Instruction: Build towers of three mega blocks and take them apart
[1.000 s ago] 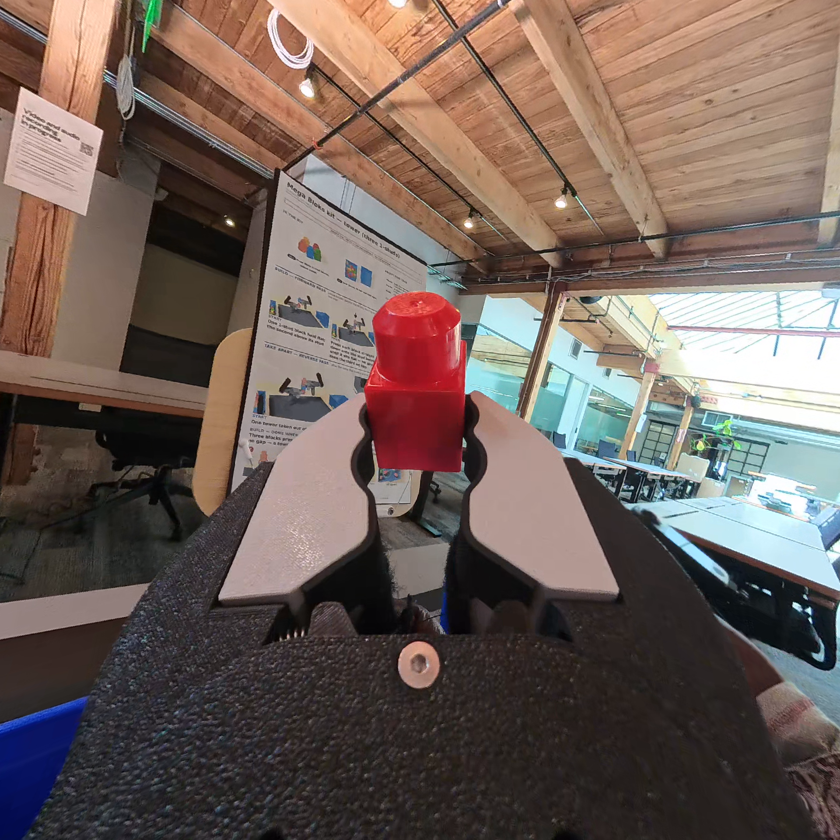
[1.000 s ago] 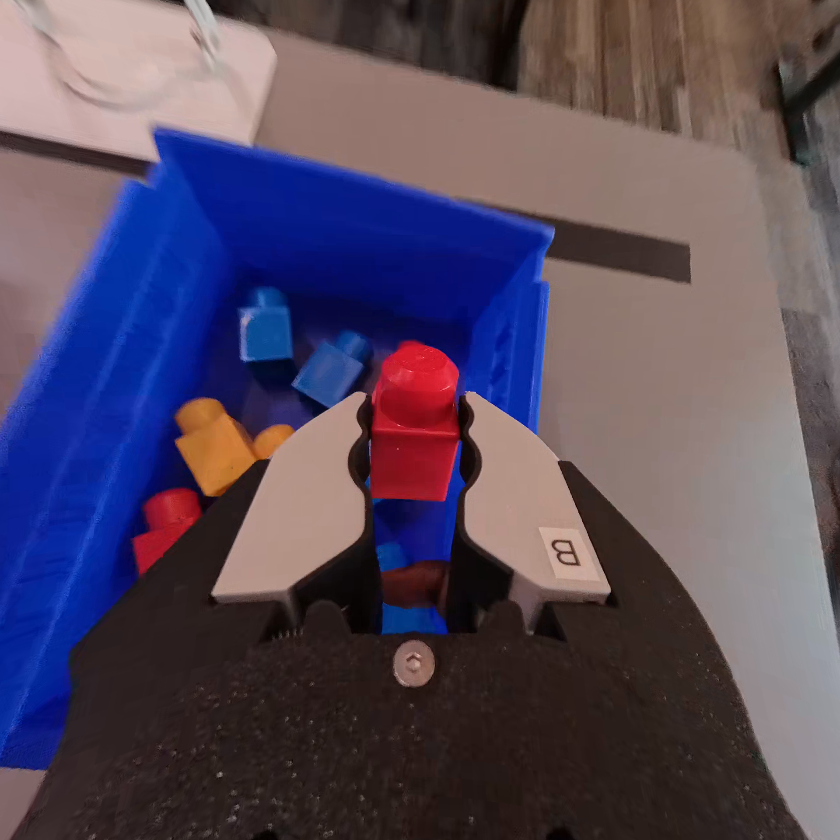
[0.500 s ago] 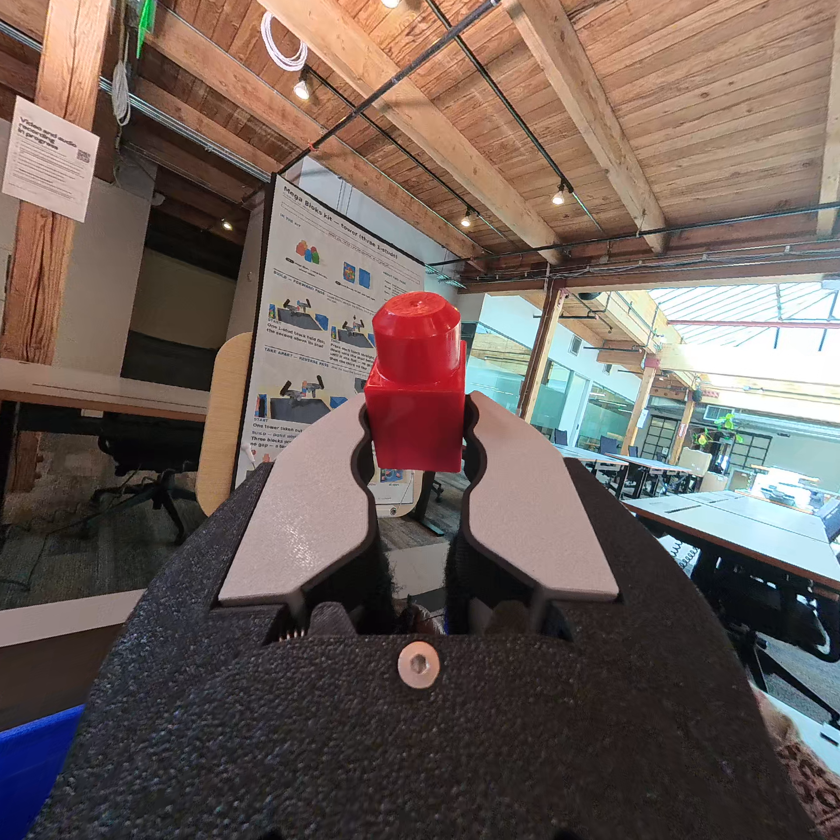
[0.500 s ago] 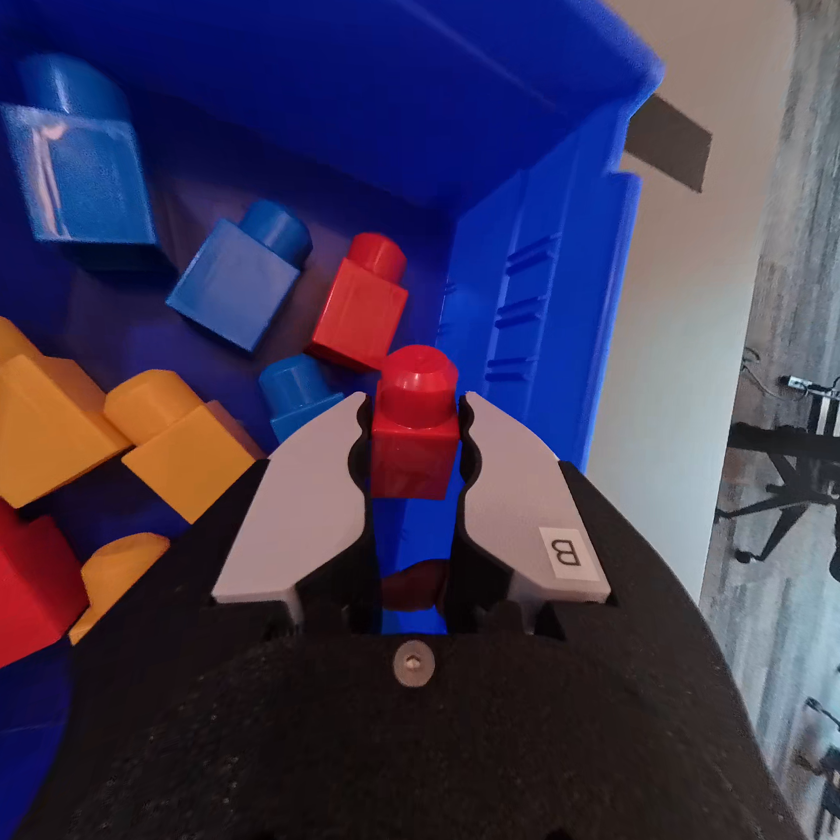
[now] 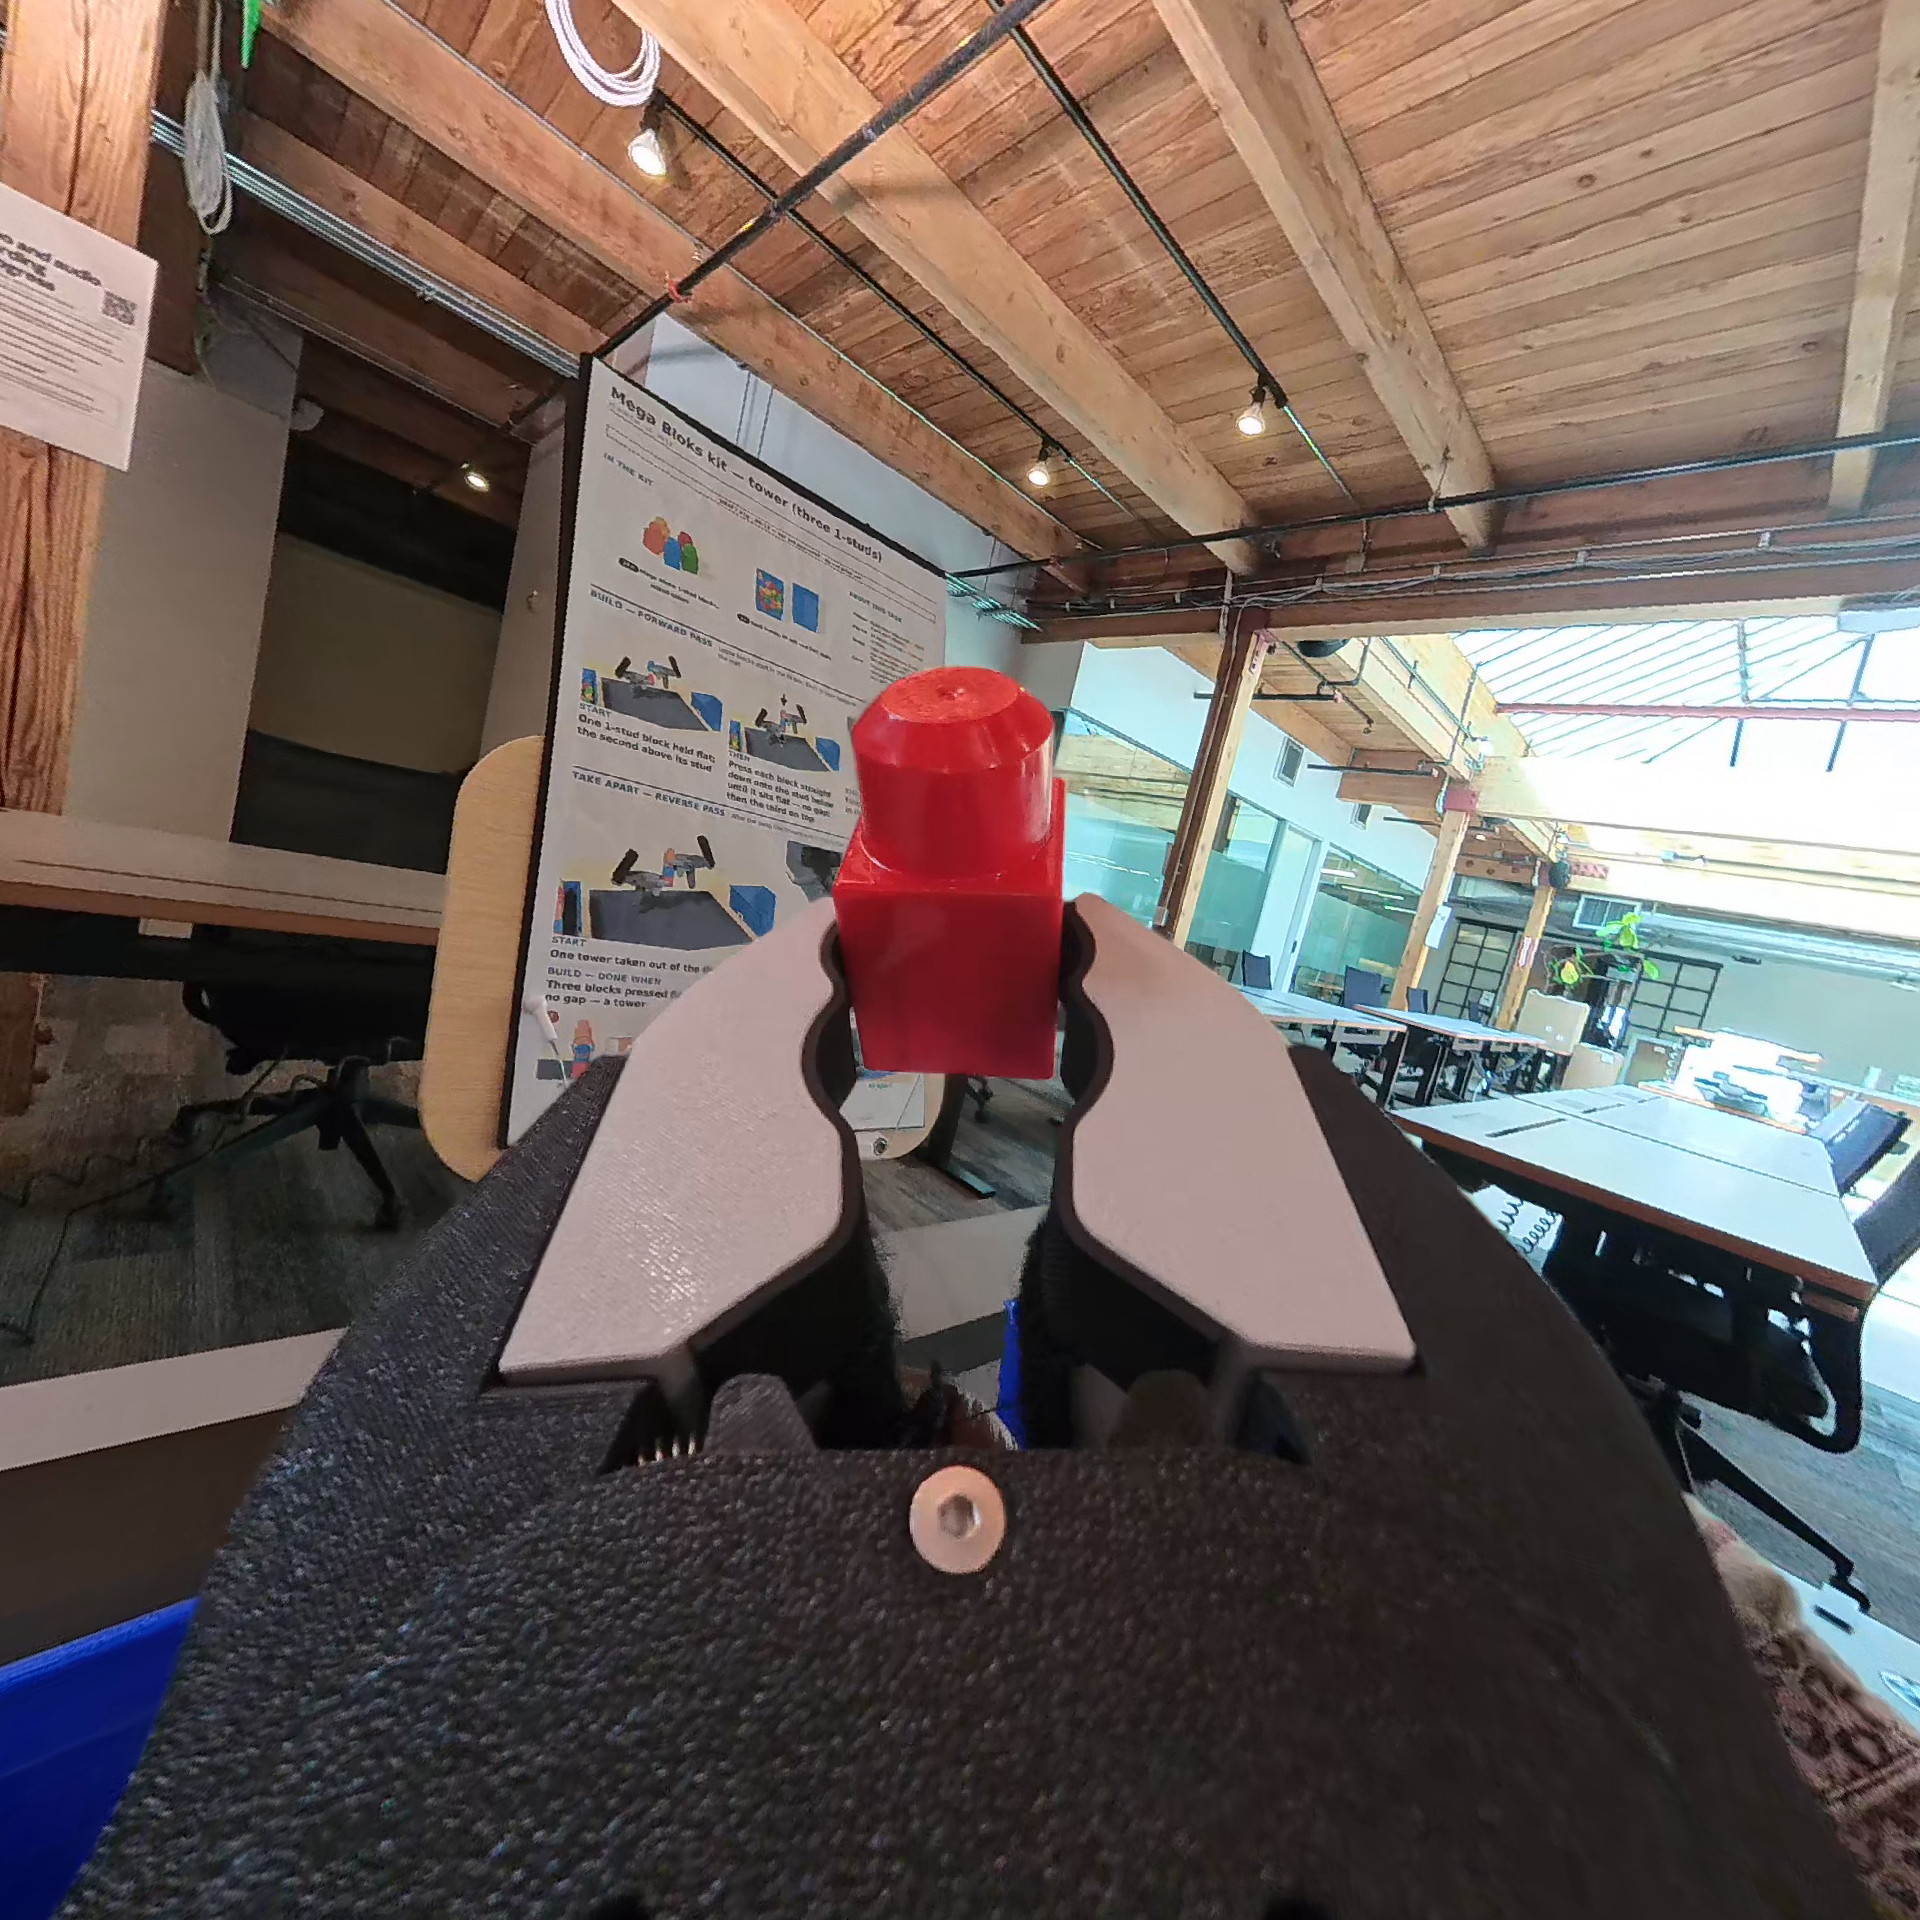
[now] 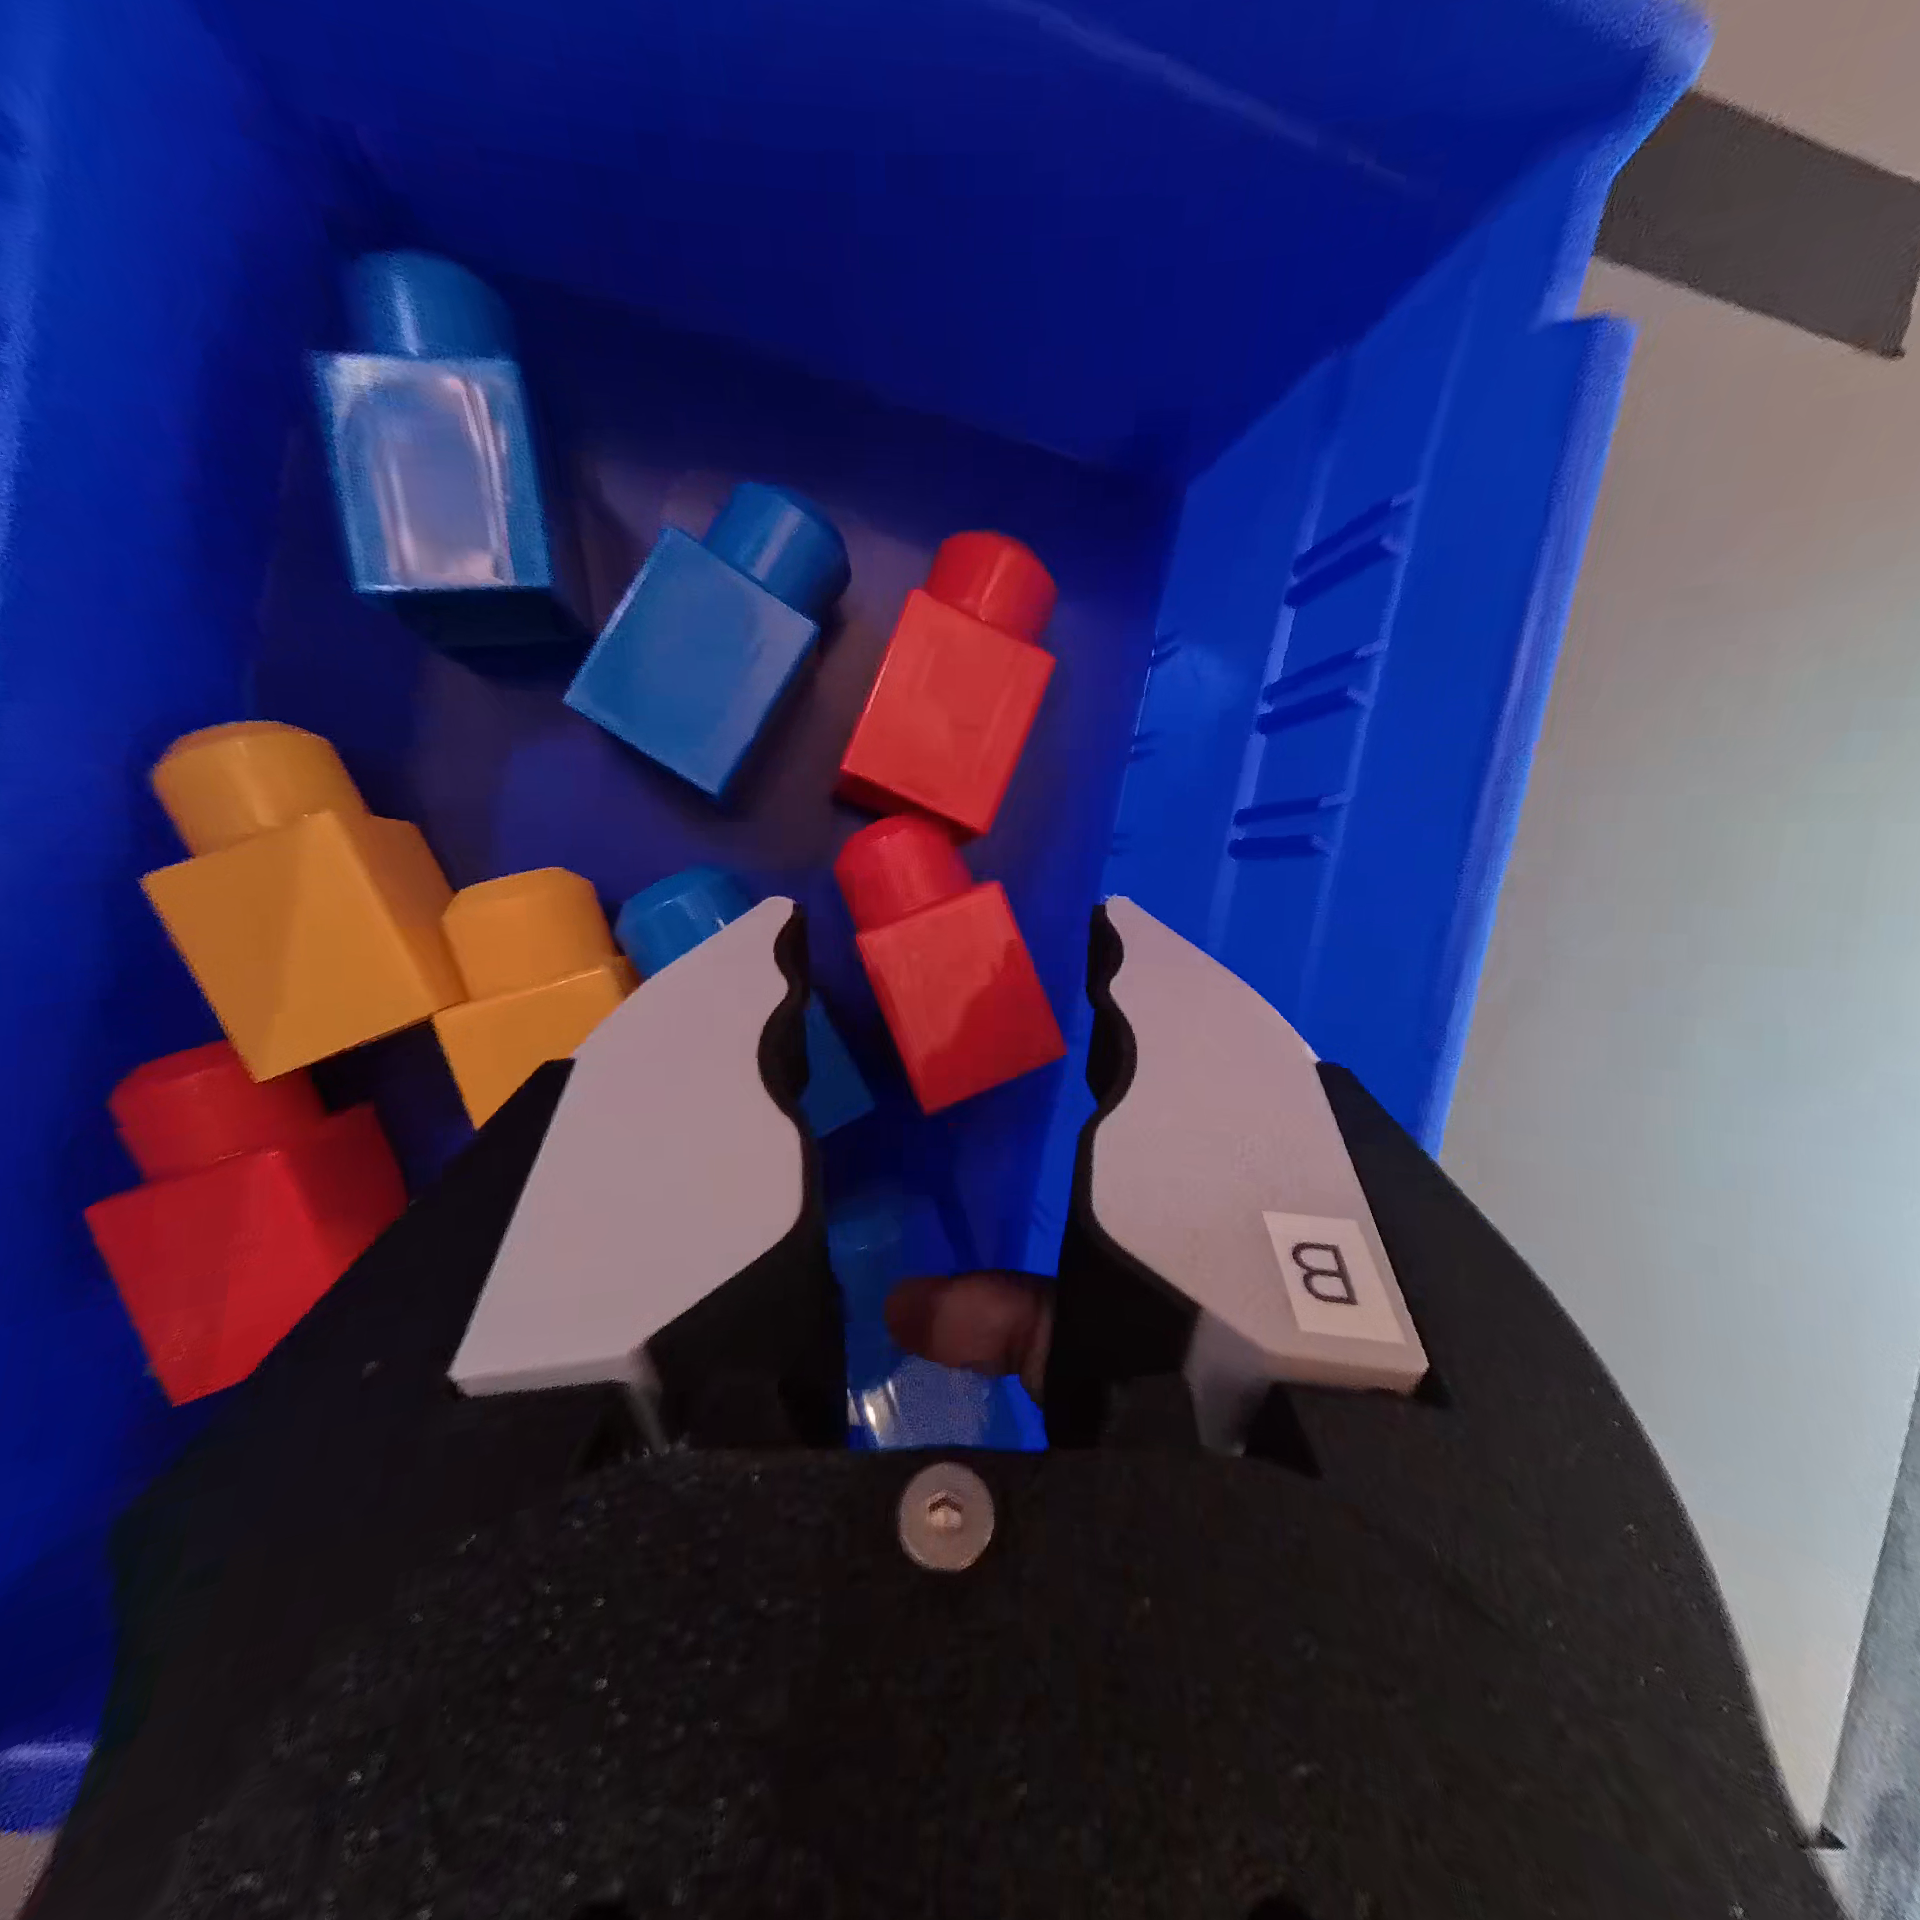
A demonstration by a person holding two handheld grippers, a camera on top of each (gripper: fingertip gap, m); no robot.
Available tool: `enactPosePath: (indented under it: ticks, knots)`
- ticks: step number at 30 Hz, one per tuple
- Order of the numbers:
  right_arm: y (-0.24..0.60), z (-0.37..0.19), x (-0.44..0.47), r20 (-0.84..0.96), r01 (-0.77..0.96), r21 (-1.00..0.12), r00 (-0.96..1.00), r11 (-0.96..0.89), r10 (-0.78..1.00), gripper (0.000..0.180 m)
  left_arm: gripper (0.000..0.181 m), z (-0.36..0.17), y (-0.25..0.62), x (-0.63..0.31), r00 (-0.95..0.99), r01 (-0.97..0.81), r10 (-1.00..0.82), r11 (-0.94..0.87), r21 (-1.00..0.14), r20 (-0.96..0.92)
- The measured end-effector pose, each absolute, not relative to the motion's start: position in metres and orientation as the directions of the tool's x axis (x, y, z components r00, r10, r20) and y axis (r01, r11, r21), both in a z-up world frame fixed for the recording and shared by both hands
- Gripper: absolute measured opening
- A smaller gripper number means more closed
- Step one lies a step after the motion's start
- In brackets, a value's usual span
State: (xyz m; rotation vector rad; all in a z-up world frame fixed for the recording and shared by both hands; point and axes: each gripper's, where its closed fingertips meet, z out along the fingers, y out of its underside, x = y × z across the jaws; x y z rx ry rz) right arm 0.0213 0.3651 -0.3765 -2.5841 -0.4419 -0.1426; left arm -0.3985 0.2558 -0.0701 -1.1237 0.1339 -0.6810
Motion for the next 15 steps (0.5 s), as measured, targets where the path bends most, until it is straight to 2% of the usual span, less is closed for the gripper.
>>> enactPosePath:
  ticks: [2, 5, 9, 12, 15]
  knots:
    - [0.365, -0.360, 0.019, 0.193, 0.346, -0.512, 0.938, -0.786, 0.287, 0.053, 0.037, -0.072, 0.257, -0.394, 0.786, 0.422, -0.576, 0.237, -0.875, 0.223]
    - [0.366, -0.314, -0.004, 0.187, 0.389, -0.666, 0.913, -0.636, 0.363, 0.055, 0.036, -0.079, 0.259, -0.381, 0.775, 0.371, -0.604, 0.197, -0.907, 0.186]
    - [0.351, -0.218, -0.069, 0.134, 0.301, -0.926, 0.825, -0.227, 0.549, 0.065, 0.037, -0.091, 0.265, -0.361, 0.816, 0.197, -0.576, 0.210, -0.958, 0.042]
    - [0.316, -0.154, -0.112, 0.100, 0.126, -0.992, 0.713, 0.013, 0.694, 0.066, 0.037, -0.099, 0.271, -0.348, 0.865, -0.009, -0.484, 0.252, -0.968, -0.134]
    - [0.273, -0.111, -0.148, 0.088, -0.041, -0.990, 0.559, 0.134, 0.825, 0.064, 0.037, -0.107, 0.278, -0.333, 0.866, -0.215, -0.388, 0.282, -0.935, -0.316]
